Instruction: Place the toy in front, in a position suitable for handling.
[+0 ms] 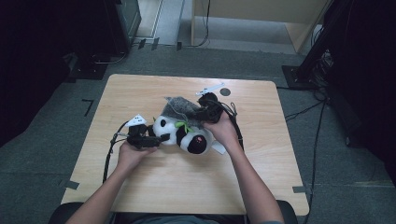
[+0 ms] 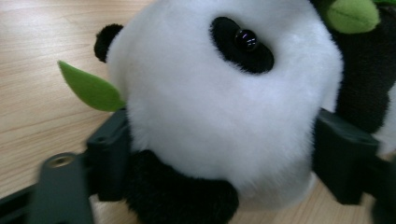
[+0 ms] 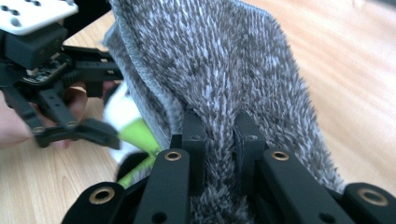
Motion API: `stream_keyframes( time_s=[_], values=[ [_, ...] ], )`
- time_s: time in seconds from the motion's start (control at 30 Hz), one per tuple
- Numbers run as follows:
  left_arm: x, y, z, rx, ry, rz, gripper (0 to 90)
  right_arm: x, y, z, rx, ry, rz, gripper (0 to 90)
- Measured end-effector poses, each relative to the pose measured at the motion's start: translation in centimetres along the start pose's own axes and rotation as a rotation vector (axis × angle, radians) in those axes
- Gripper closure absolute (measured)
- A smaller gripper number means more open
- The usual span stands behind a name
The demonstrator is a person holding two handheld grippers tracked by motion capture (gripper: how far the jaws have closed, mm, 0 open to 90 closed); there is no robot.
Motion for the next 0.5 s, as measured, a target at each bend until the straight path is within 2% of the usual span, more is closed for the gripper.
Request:
stream_keyframes(
  time_s=[0.1, 0.2, 0.3, 0.37, 0.43, 0.47, 0.5],
  values=[
    [-0.1, 0.2, -0.1, -0.008, 0.007, 0.003, 29.5, -0.6, -1.6, -1.4, -0.056, 0.032, -0.007, 79.6],
    [-0.3, 0.5, -0.2, 0.006, 0.01, -0.012, 31.7, 0.5, -3.6, -2.0, -0.11, 0.0, -0.023, 79.3],
    [-0.5, 0.9, -0.2, 0.003, 0.006, -0.028, 32.9, 2.1, -4.9, -2.0, -0.151, -0.033, -0.058, 78.6],
    [-0.4, 0.8, 0.1, -0.003, 0.001, -0.034, 33.7, 2.9, -5.0, -2.0, -0.147, -0.045, -0.076, 77.8],
    [-0.3, 0.8, 0.2, 0.001, 0.006, -0.037, 33.7, 3.4, -4.8, -1.9, -0.125, -0.046, -0.118, 77.6],
    [-0.3, 0.7, 0.2, -0.004, 0.007, -0.04, 33.7, 3.4, -4.6, -1.8, -0.133, -0.041, -0.124, 77.7],
    [-0.3, 0.8, 0.2, -0.011, 0.007, -0.041, 33.8, 3.5, -4.4, -1.8, -0.169, -0.031, -0.105, 78.1]
  ],
)
Point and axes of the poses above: each handheld gripper's, and its own axes: x roughly forward along the jaws, z roughly out of its underside, y roughly to its right, the point moved 9 cm from there along x, roughly forward along the jaws, and after that the axes turned 11 degrees about -y, right-handed, at the moved point
